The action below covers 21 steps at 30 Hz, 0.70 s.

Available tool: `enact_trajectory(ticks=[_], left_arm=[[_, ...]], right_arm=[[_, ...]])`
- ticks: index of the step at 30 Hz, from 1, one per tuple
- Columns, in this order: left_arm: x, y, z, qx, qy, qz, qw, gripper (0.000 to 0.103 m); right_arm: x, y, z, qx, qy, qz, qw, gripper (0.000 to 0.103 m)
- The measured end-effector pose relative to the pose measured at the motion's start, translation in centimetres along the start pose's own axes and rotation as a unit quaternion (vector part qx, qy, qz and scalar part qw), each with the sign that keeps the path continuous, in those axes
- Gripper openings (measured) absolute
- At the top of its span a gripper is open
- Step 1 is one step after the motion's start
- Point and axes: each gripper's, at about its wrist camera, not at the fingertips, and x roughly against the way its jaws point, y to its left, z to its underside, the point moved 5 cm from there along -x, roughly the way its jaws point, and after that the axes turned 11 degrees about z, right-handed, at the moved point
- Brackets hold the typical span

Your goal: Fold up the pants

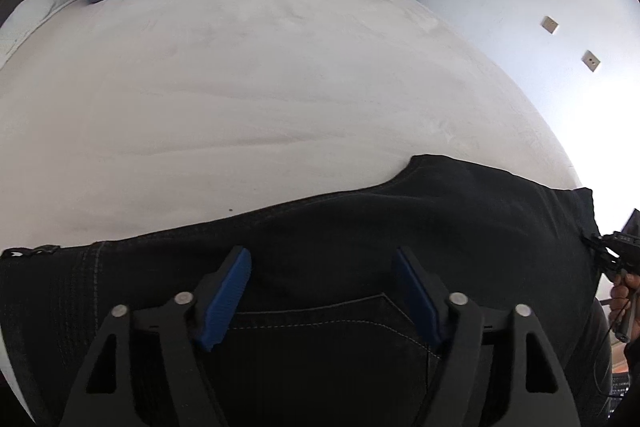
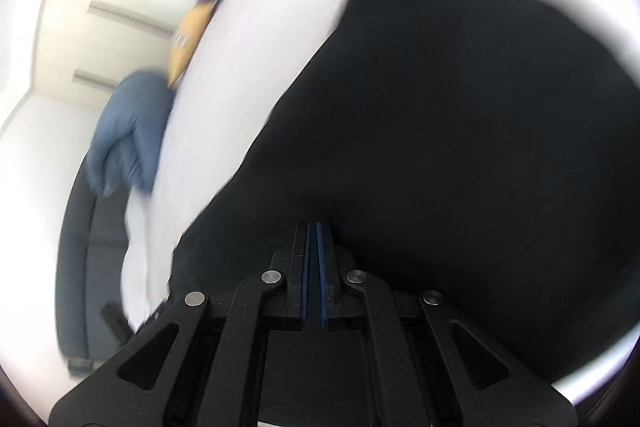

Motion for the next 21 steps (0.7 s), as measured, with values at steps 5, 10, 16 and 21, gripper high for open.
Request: enact_trajectory(ticks=[5, 10, 16, 21], left_arm=[[1.4, -7.4, -1.8, -0.047, -0.031, 0.033, 0.9978, 0.079], [-5.3, -10.5, -0.8, -0.073, 0.044, 0.029, 0.996, 0.088], [-6.3, -10.0, -0.2, -0.047, 0.047, -0.003, 0.9978, 0.085], [-4.3, -15.1, -0.1, -0.037, 0.016, 0.072, 0.9966, 0.087]], right_arm=[[7.0, -2.4, 0.7, -0.009, -0.04, -0.034, 0.999, 0.005], [8.4, -2.1, 3.9, -0.052, -0.042, -0.062, 0.996, 0.076], [11.0, -7.1, 6.4, -0.162, -0.057, -0.088, 0.981, 0.092], [8.4, -8.1, 9.3, -0.205, -0.031, -0.082, 0.975, 0.09]])
